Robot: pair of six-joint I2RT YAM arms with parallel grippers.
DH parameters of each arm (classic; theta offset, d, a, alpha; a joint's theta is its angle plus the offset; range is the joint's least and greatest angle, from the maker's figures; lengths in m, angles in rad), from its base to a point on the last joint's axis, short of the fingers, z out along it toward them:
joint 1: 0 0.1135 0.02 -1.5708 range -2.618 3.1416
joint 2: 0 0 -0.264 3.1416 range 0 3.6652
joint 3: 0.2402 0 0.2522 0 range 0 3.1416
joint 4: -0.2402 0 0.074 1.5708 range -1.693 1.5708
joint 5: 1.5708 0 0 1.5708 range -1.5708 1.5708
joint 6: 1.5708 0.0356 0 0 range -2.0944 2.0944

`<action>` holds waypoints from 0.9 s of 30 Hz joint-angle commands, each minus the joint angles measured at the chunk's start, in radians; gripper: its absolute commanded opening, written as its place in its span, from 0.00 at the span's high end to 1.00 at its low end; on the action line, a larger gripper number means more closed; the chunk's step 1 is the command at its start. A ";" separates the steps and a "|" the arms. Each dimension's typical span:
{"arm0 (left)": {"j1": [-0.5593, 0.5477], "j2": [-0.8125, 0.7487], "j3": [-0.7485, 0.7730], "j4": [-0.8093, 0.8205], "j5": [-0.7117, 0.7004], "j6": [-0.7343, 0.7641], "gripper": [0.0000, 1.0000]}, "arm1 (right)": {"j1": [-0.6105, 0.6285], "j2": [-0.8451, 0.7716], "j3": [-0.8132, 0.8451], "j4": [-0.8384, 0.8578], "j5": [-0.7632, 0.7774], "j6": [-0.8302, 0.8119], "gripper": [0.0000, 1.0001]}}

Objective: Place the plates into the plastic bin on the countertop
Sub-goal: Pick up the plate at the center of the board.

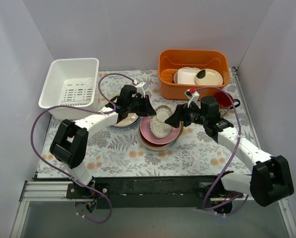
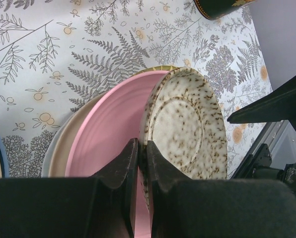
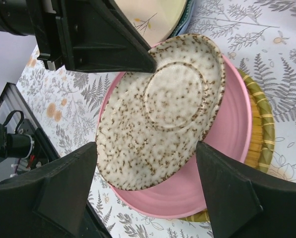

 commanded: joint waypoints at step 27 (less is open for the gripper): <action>0.220 -0.233 0.046 -0.065 -0.121 -0.046 1.00 | -0.003 -0.054 0.004 -0.030 0.104 -0.026 0.11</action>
